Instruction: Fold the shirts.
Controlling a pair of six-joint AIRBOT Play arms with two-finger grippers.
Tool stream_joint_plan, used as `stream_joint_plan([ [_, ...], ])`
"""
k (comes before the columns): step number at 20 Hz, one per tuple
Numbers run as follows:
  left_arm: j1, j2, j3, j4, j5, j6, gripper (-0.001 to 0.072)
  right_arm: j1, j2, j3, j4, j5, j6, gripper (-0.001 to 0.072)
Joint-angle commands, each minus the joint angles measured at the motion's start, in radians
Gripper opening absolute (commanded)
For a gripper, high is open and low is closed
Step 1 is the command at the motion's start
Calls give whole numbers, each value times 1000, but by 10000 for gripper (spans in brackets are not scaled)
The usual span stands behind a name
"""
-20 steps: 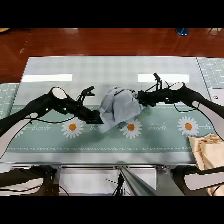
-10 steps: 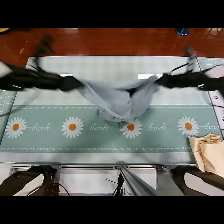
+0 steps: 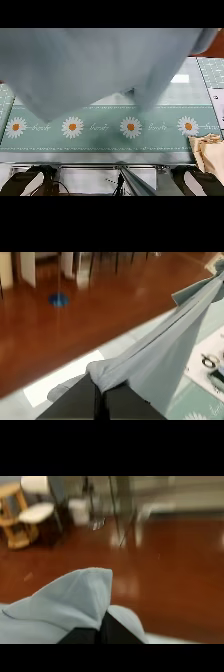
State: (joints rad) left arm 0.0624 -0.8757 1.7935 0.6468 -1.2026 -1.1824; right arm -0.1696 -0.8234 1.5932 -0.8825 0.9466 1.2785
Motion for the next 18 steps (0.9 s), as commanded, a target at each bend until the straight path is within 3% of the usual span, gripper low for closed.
stream_joint_plan([
  [1, 6, 15, 174, 4, 5, -36, 20, -3, 55, 178, -98, 11, 73, 22],
  [5, 6, 51, 255, 59, -65, -124, 20, -3, 60, 335, -225, 169, 140, 22],
  [12, 6, 95, 250, 132, -340, -306, 19, -3, 55, 448, -321, 380, 188, 22],
  [16, 6, 86, 106, 152, -462, -351, 19, -3, -74, 448, -438, 635, 139, 22],
  [18, 6, 75, -43, 163, -465, -335, 19, -3, -190, 447, -422, 641, 132, 22],
])
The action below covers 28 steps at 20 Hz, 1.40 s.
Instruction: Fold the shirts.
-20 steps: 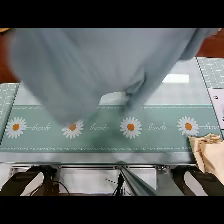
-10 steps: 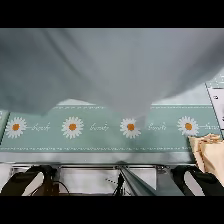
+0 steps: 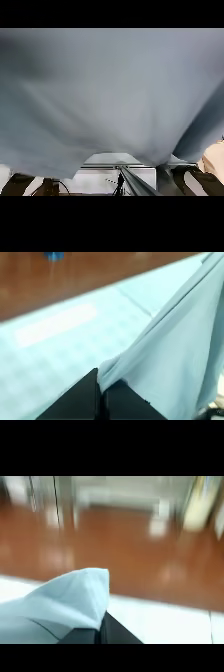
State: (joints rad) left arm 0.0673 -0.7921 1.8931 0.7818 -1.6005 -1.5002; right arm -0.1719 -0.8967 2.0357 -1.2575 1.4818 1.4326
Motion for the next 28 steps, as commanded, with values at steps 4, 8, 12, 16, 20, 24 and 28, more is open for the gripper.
stream_joint_plan([
  [4, 1, -81, -410, 95, 16, 140, 19, 39, -396, 5, -35, 63, -62, 22],
  [8, 1, -234, -512, 251, 292, 259, 20, 143, -642, 5, -34, -151, -87, 22],
  [12, -8, -459, -516, 228, 393, 259, 20, 220, -814, 5, -35, -309, -75, 23],
  [16, -18, -682, -516, 201, 328, 245, 21, 236, -938, 4, -36, -242, -20, 24],
  [20, -17, -796, -515, 122, 287, 179, 373, 236, -989, 5, -39, -198, -19, 265],
  [24, 27, -761, -479, 142, 146, 179, 388, 219, -911, 5, -111, -84, -46, 436],
  [28, 132, -623, -541, 231, 14, 142, 440, 101, -762, -27, -267, 206, -58, 436],
])
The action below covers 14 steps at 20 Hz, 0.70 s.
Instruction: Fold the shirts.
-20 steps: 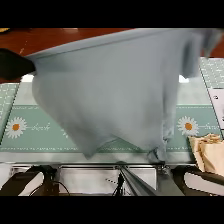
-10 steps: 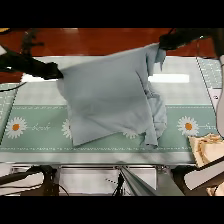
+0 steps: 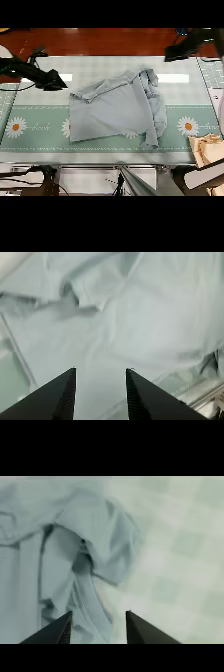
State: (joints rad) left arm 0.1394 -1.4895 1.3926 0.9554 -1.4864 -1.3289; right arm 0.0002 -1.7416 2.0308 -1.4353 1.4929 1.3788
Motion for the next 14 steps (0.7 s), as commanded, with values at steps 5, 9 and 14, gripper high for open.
stream_joint_plan([
  [5, 152, 323, -525, 69, -41, 12, 601, -329, 312, -370, 94, 146, -11, 440],
  [9, 159, 386, -828, 65, 32, 92, 601, -488, 459, -687, 296, 37, -74, 535],
  [14, 159, 367, -940, 5, 202, 132, 601, -533, 509, -844, 396, -40, -135, 528],
])
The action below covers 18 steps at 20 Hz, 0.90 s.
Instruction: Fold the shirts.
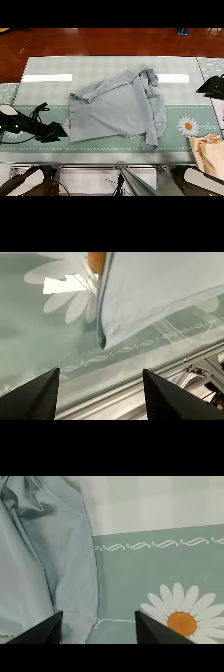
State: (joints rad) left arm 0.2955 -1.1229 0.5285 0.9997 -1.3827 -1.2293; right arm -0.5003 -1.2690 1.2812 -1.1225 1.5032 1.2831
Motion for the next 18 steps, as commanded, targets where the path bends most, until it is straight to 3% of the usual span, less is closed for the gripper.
stream_joint_plan([
  [1, 3, -8, -76, -66, 120, 33, 601, -32, 37, -100, 91, -57, -42, 528],
  [6, -93, -101, -74, -150, 200, 33, 599, -32, 37, -101, 108, -77, -56, 528],
  [8, -153, -143, -70, -201, 246, 32, 564, -32, 37, -100, 108, -76, -55, 528],
  [9, -175, -162, -67, -235, 268, 32, 376, -32, 37, -100, 108, -74, -55, 528],
  [10, -187, -174, -63, -253, 285, 32, 112, -32, 37, -100, 108, -71, -55, 528],
  [11, -190, -176, -58, -257, 295, 37, 21, -32, 37, -101, 92, -71, -55, 528],
  [14, -182, -164, -48, -257, 271, 55, 20, -46, 37, -130, -17, -75, -45, 541],
  [18, -182, -127, -45, -257, 246, 85, 20, -69, 36, -338, 16, -149, -43, 549],
])
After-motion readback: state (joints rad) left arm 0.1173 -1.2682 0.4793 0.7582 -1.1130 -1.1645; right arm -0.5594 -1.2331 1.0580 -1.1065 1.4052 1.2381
